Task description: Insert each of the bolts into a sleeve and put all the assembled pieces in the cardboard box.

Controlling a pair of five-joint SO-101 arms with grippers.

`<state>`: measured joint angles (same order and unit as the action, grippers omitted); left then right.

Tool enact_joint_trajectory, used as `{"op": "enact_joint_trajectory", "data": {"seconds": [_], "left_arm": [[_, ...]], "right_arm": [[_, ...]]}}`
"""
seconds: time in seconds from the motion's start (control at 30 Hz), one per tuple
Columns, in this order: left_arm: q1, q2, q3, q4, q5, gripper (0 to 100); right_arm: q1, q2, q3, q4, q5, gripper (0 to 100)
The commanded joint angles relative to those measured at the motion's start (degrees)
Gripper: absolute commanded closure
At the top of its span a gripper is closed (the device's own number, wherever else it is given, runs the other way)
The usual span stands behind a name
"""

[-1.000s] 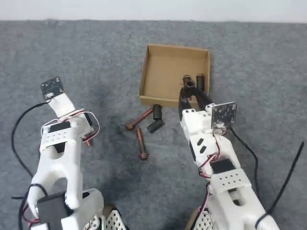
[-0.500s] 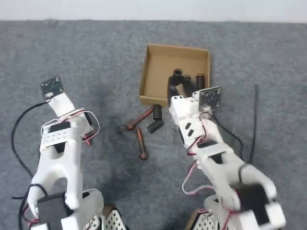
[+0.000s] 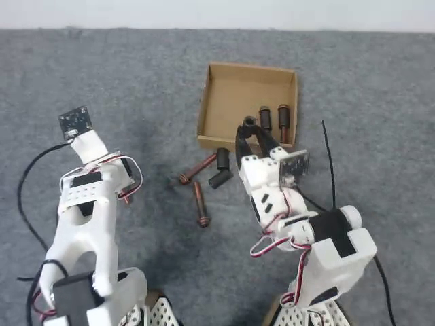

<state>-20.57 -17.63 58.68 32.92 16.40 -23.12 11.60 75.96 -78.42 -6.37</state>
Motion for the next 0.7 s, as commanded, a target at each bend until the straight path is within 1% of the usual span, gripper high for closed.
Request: {"op": "enact_joint_trajectory", "data": {"seconds": [0.0, 0.2, 0.33, 0.5, 0.67], "left_arm": [[0.35, -3.16, -0.75, -1.58, 0.18, 99], [0.53, -3.16, -0.75, -1.58, 0.18, 99], [0.53, -3.16, -0.75, -1.58, 0.18, 99], [0.62, -3.69, -1.45, -1.85, 0.26, 99], [2.64, -3.78, -5.93, -6.68, 0.44, 99]], "right_arm": [[-0.66, -1.01, 4.92, -6.46, 4.22, 99.2], [-3.21, -1.1, 13.45, -14.29, 4.66, 99.2], [-3.03, -1.1, 18.29, -17.36, 4.75, 99.2], [-2.95, -0.48, 18.46, -17.1, 4.75, 99.2], [-2.95, -0.48, 18.29, -13.93, 4.75, 99.2]]}}
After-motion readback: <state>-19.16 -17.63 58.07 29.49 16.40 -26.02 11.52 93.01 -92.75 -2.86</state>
